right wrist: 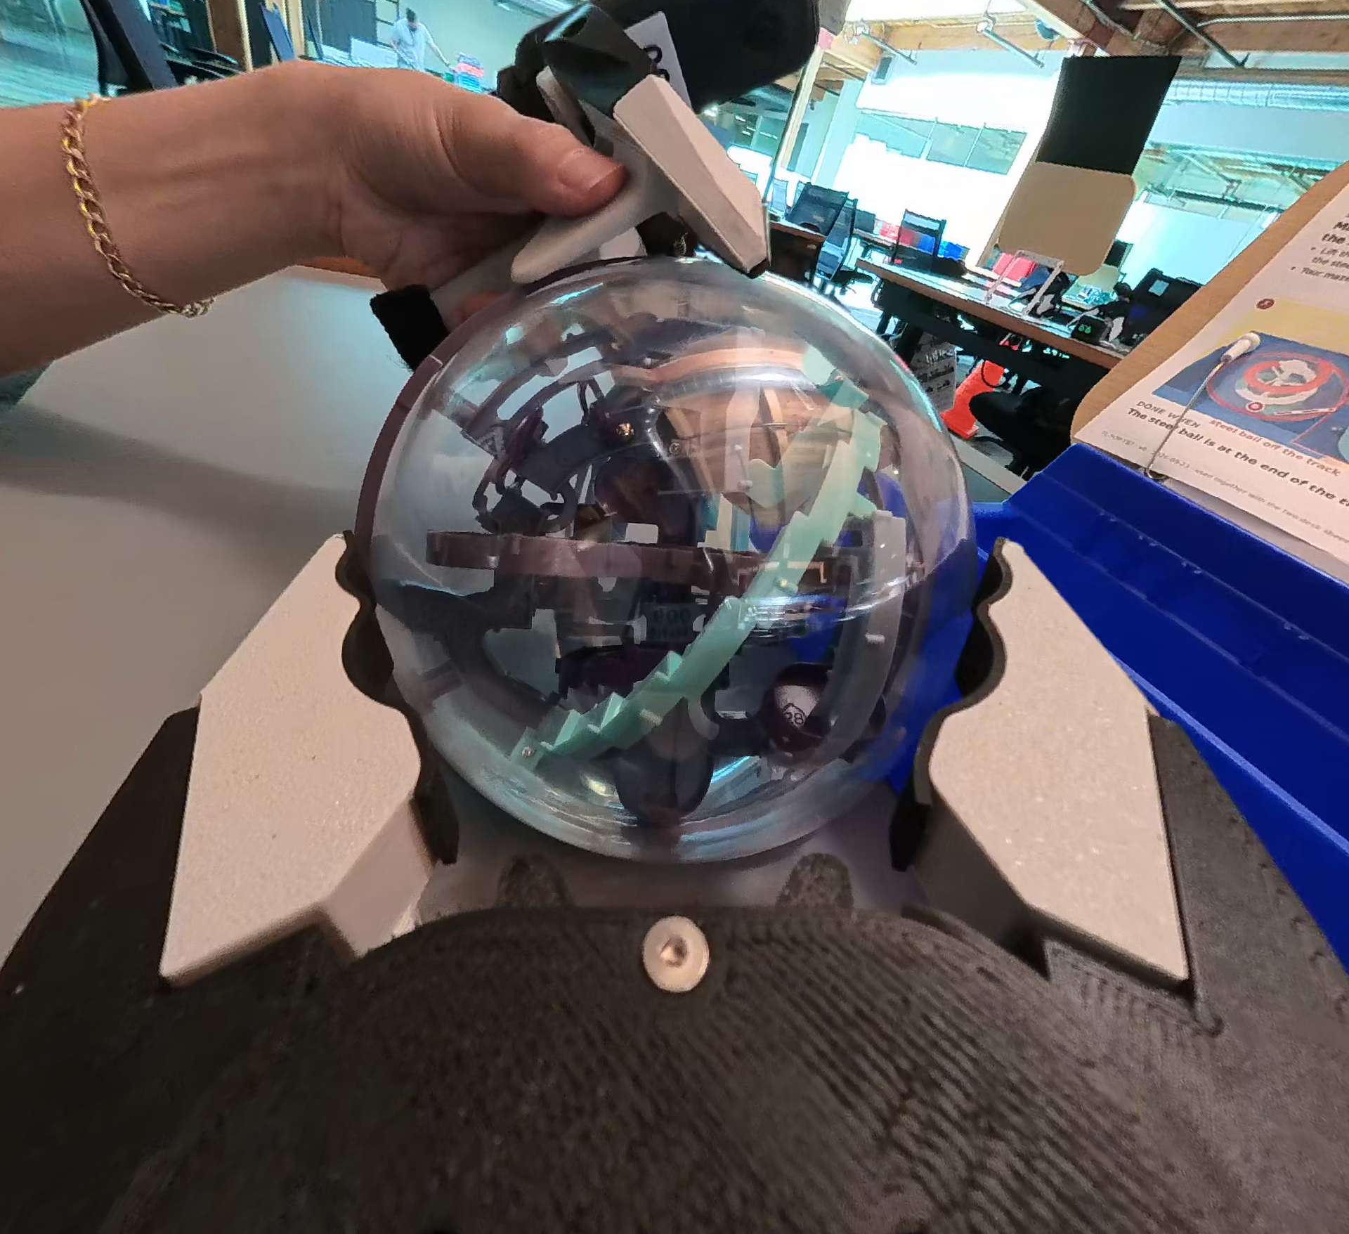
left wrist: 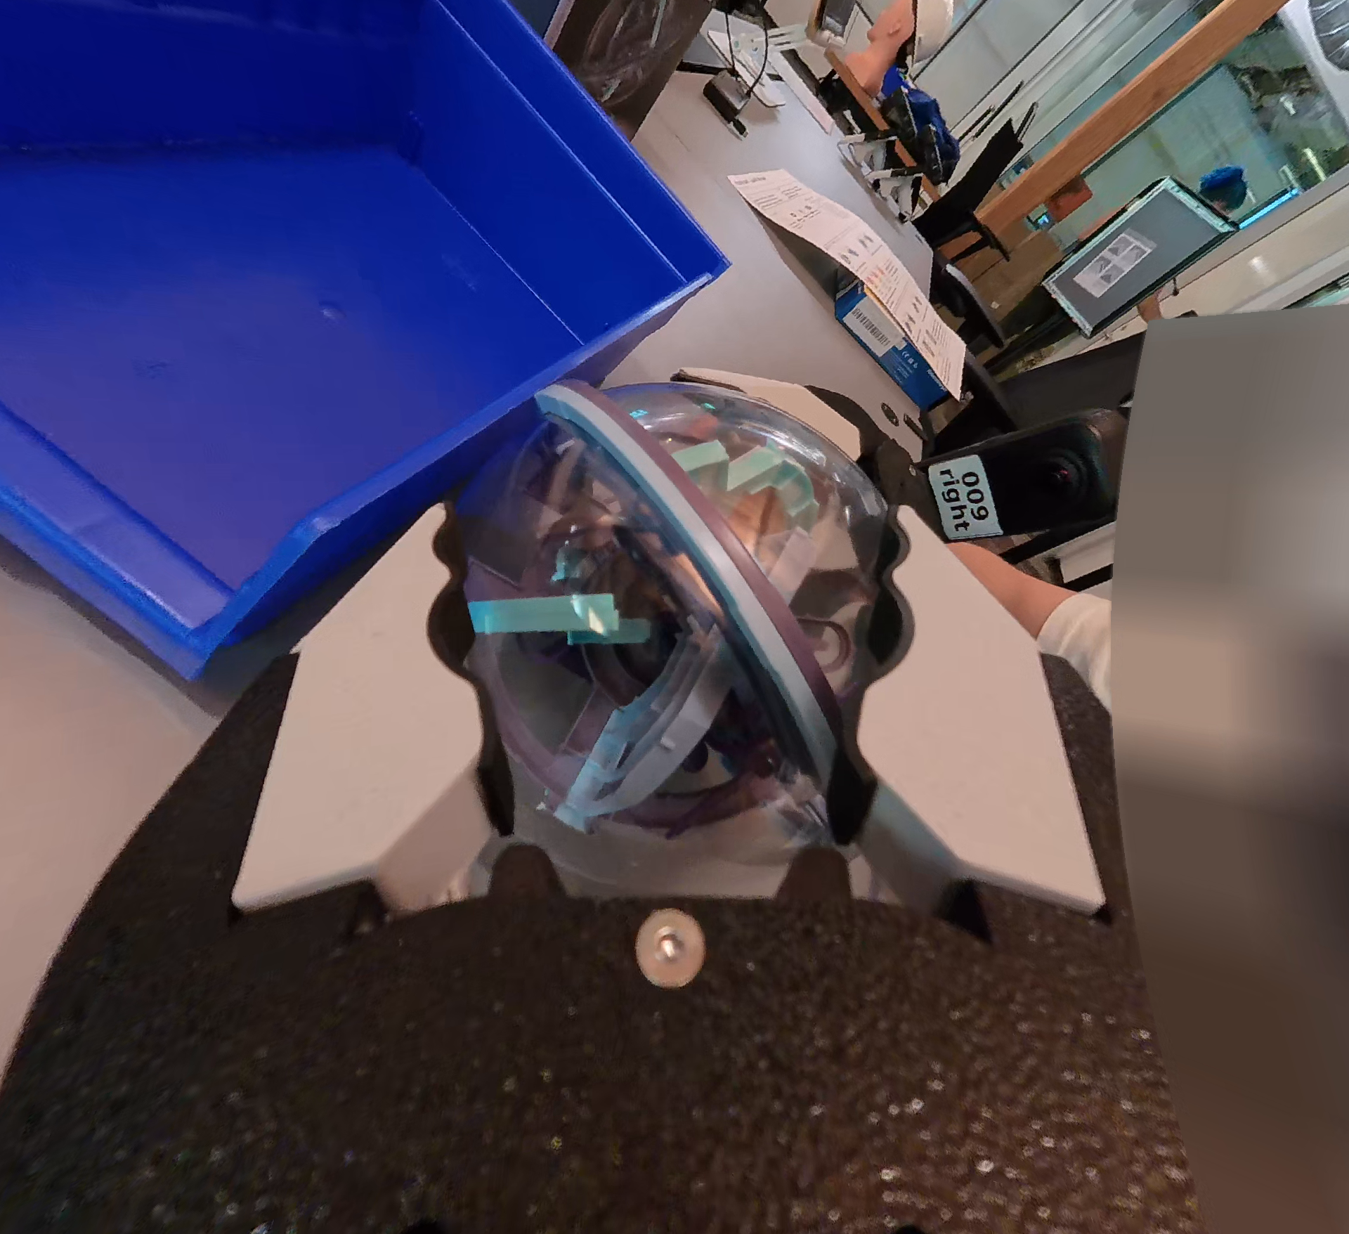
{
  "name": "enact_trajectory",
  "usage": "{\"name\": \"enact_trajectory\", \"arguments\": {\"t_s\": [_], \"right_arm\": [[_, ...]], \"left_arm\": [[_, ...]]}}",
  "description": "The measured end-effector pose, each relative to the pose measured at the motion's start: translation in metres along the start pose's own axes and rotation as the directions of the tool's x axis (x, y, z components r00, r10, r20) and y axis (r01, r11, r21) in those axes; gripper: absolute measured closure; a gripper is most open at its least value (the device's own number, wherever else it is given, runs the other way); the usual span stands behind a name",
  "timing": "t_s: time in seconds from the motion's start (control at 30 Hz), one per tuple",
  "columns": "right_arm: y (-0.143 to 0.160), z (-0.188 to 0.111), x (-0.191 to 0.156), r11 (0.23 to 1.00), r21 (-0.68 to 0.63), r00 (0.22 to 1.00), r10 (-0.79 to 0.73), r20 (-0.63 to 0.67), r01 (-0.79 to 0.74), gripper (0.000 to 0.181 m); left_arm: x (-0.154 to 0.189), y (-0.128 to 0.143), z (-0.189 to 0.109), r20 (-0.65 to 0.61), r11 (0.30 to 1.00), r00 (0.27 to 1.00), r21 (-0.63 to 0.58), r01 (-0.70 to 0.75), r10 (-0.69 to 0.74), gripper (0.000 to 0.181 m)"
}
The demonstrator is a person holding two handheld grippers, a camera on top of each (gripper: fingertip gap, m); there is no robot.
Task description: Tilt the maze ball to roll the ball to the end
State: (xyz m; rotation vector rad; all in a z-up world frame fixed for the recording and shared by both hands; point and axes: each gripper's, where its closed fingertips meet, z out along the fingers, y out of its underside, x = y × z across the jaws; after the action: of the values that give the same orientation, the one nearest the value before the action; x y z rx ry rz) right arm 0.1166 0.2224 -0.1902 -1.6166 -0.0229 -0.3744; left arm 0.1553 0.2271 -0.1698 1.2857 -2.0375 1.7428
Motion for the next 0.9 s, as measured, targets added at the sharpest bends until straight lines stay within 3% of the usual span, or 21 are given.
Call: {"name": "enact_trajectory", "arguments": {"t_s": [0.53,0.9], "right_arm": [[0.008,0.003,-0.010,0.991,-0.065,0.993,-0.119,-0.024,0.117,0.030],[0.015,0.010,-0.020,0.993,-0.118,0.992,0.007,0.129,0.008,0.032]], "left_arm": [[-0.004,0.005,-0.023,-0.054,0.992,0.998,0.128,0.020,-0.013,0.074],[-0.014,0.017,-0.056,-0.089,0.939,0.988,0.313,0.145,-0.123,0.079]]}}
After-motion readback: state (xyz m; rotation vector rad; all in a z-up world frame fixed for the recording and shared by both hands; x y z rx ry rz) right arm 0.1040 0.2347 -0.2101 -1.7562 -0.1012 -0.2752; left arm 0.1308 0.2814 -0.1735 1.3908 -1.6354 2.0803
